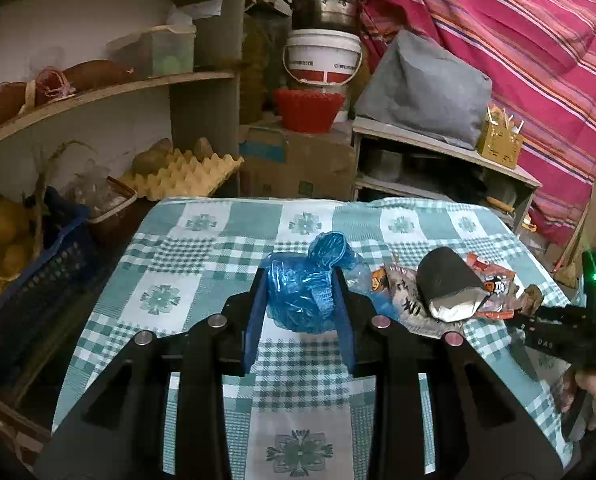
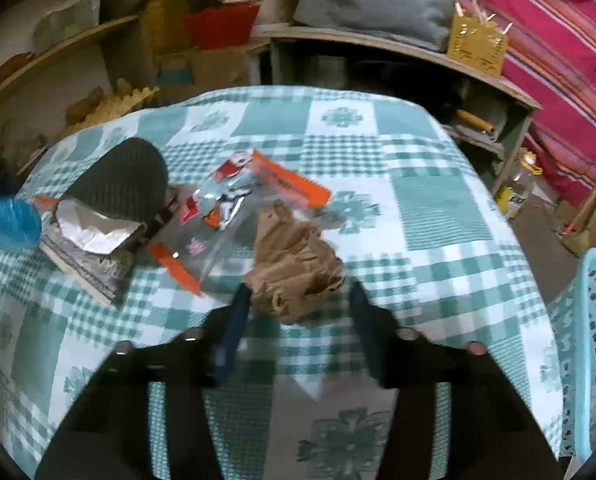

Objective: Collect trash
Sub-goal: 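Grasp the blue plastic bag with the left tool while the right tool grasps the brown crumpled paper, then carry both items over the blue basket and open both tools to drop them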

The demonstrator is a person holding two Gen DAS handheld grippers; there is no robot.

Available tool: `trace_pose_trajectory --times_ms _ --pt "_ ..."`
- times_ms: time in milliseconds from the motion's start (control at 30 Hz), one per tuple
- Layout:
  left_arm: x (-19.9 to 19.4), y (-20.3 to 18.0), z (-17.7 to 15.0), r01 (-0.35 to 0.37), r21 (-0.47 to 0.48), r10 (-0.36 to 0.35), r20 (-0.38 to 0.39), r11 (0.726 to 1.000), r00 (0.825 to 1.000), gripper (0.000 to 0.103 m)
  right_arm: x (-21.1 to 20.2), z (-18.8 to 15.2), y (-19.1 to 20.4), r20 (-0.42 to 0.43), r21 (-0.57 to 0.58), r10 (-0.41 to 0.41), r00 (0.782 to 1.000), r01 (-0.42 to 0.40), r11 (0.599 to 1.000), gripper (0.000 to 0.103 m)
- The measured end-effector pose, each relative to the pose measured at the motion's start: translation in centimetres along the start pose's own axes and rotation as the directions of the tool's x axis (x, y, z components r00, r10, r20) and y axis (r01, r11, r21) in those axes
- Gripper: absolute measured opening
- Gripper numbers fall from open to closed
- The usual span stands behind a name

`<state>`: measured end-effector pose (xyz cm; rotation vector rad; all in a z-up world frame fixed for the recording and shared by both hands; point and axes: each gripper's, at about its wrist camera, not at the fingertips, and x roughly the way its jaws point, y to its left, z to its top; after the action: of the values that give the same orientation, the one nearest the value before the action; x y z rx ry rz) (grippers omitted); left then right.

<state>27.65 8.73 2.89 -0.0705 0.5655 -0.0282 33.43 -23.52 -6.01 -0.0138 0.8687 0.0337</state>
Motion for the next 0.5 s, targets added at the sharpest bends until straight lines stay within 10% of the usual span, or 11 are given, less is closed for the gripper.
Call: trace_pose_trajectory --times_ms 500 --pt "0.0 -1.4 -0.1 0.01 0.013 -0.01 0.007 1.0 1.0 0.03 -1.9 0.0 -2.4 0.036 0.031 0.001 0.999 -0.003 1.0 0.033"
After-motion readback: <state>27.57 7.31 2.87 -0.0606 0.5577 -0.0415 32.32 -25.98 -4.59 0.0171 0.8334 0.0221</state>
